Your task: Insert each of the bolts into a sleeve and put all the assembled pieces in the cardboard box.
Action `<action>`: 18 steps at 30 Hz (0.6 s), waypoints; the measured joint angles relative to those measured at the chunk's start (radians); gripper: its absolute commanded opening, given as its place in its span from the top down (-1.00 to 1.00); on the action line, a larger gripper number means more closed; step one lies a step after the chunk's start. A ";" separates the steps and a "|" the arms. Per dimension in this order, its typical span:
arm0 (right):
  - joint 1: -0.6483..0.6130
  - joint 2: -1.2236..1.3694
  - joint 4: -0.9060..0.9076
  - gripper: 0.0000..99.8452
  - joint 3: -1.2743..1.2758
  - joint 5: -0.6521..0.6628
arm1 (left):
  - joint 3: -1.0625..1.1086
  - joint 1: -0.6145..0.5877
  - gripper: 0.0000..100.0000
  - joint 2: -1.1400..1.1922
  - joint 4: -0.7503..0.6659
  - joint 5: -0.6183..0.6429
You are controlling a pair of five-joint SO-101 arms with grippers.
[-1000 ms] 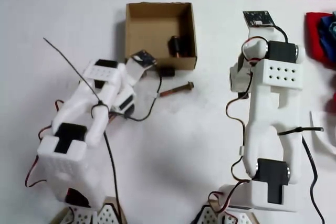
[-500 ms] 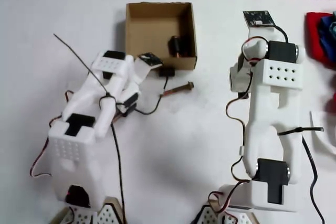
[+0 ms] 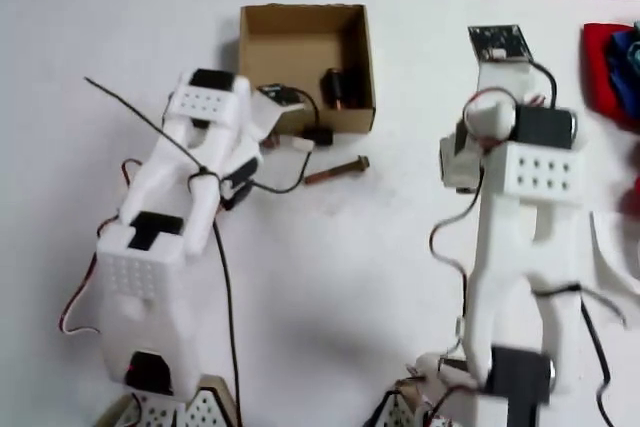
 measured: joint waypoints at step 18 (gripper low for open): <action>-0.166 -0.295 -0.529 0.96 0.764 0.000 | 0.741 0.094 0.95 -1.079 -0.428 0.238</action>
